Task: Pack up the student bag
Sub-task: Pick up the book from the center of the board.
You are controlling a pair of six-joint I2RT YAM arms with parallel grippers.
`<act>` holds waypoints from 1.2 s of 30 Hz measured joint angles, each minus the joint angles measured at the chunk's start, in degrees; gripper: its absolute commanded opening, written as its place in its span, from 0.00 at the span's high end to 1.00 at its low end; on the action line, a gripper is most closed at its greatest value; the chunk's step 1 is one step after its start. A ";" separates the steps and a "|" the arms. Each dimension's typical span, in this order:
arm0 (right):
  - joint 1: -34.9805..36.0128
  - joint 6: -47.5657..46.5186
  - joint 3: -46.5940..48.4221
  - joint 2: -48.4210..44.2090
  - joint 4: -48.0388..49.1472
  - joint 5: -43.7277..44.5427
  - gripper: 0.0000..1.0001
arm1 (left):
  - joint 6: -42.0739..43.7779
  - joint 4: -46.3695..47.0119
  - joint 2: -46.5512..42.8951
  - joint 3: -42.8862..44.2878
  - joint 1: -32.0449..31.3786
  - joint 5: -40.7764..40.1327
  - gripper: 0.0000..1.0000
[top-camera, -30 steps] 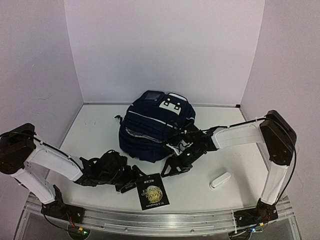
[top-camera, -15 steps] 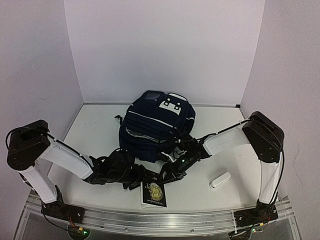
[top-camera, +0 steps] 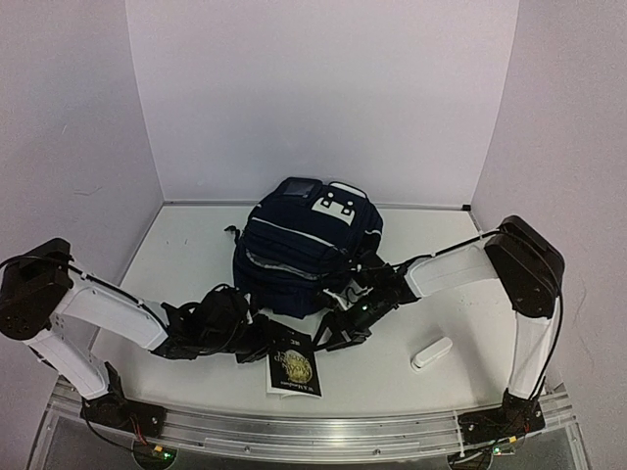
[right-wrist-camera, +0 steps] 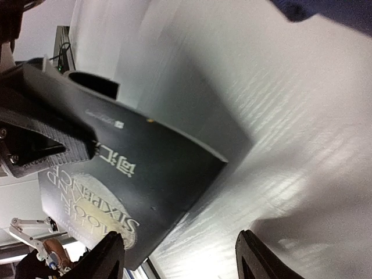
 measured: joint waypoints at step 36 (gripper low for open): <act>-2.42 -0.83 6.05 -12.25 -7.70 -15.07 1.00 | 17.33 8.47 -11.32 1.60 0.15 -1.44 0.09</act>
